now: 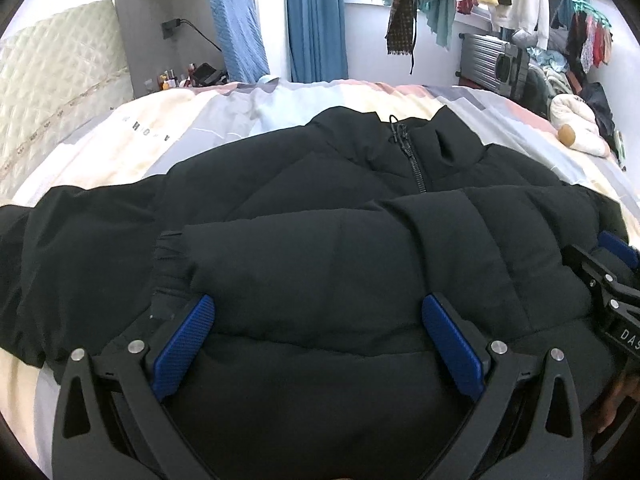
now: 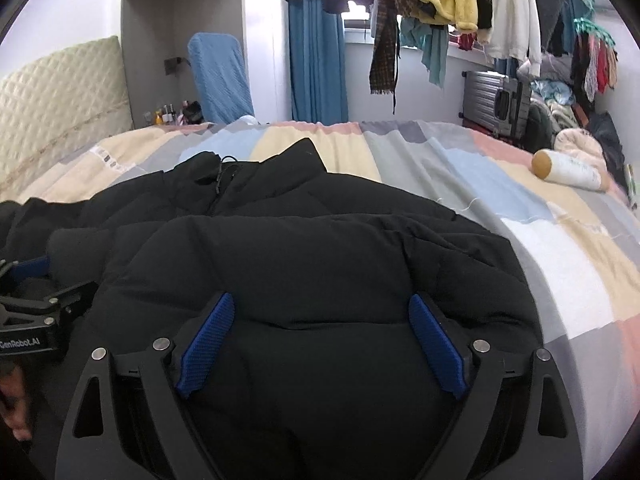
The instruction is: Fold large clothes
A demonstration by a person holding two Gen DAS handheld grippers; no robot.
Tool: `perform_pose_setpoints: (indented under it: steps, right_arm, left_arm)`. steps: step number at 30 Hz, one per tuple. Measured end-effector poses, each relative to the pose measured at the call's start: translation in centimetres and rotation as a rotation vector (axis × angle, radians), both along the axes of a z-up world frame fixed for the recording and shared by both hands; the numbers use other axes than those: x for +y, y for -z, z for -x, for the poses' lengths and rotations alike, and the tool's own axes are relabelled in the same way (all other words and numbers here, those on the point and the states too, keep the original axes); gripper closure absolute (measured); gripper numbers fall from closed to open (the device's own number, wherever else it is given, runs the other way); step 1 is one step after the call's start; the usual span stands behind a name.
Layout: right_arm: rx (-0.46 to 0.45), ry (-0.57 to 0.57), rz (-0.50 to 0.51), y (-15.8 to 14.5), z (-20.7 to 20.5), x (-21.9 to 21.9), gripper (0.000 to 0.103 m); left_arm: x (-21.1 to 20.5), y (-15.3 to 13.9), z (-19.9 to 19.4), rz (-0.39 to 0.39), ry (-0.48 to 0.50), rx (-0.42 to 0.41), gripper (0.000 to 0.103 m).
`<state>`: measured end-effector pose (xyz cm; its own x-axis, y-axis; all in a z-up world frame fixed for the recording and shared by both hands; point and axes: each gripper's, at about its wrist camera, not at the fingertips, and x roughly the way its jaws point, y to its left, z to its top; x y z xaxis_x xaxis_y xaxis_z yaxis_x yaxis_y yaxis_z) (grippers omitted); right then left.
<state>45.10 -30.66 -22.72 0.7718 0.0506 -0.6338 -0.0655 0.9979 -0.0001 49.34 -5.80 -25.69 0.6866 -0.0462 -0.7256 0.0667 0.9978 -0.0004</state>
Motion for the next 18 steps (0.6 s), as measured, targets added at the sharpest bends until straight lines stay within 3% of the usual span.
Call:
perform_pose_setpoints:
  steps: [9, 18]
  right_arm:
    - [-0.033, 0.007, -0.049, -5.3, 4.2, 0.1, 0.014]
    - [-0.086, 0.024, -0.033, -9.9, 12.9, 1.1, 0.014]
  left_arm:
    - [1.2, -5.5, 4.3, 0.033, 0.008, -0.046, 0.000]
    - [2.9, -10.2, 11.3, 0.080, 0.008, -0.104, 0.000]
